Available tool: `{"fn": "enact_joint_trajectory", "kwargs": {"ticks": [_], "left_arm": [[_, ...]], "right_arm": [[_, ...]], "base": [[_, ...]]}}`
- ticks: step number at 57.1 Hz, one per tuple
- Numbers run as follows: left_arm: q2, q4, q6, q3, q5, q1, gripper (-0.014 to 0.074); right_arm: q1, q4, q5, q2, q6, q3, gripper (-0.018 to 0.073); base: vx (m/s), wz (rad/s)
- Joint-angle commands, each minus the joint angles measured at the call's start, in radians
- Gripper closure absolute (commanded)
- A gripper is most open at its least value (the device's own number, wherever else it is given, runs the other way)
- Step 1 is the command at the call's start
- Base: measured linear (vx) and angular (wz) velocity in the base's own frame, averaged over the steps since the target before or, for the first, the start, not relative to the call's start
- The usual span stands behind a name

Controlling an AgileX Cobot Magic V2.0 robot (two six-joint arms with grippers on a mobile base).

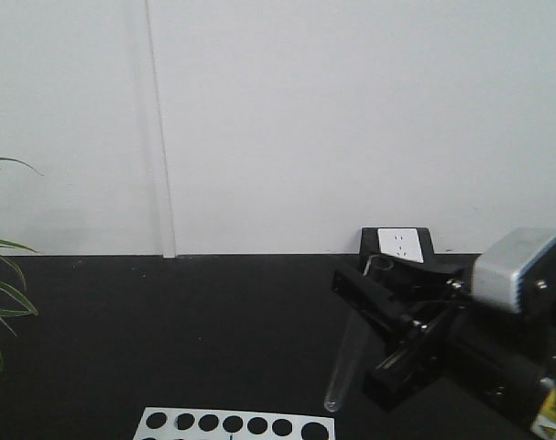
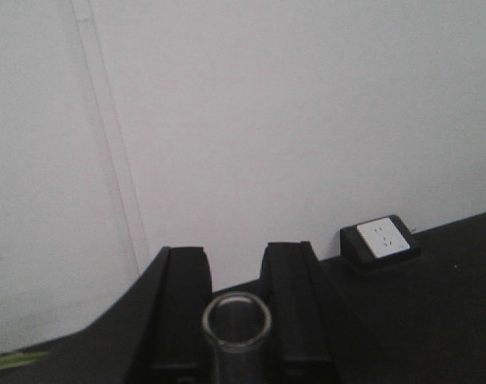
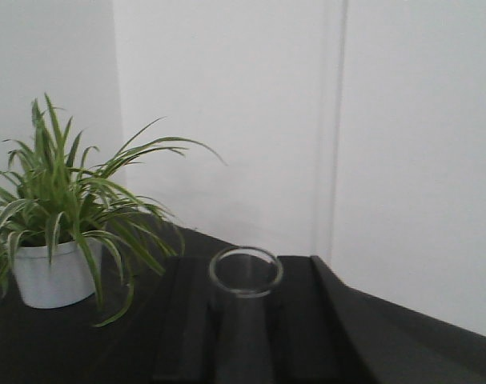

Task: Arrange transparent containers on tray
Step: 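Lift both held test tubes up out of the rack, then hold both test tubes while the base drives to the yellow tray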

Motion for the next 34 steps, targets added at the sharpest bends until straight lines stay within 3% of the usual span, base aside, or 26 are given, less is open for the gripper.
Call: {"fn": "enact_joint_trajectory", "kwargs": {"ticks": [1, 6, 14, 34], "left_arm": [[-0.012, -0.054, -0.009, -0.034, -0.017, -0.006, 0.0603], [-0.012, -0.108, -0.006, -0.034, 0.002, -0.006, 0.0603], [-0.012, -0.105, -0.006, -0.034, 0.000, -0.006, 0.0603], [-0.011, -0.104, -0.006, -0.034, 0.023, -0.006, 0.0603]], "right_arm": [[-0.002, 0.026, 0.069, -0.115, 0.001, -0.028, 0.0572], [-0.002, 0.026, 0.149, -0.186, 0.001, -0.028, 0.0572], [-0.002, 0.026, 0.227, -0.240, 0.001, -0.028, 0.0572], [-0.002, 0.026, 0.234, -0.250, 0.000, -0.028, 0.0572]], "base": [[0.00, 0.00], [0.00, 0.00], [0.00, 0.00], [0.00, 0.00]]}}
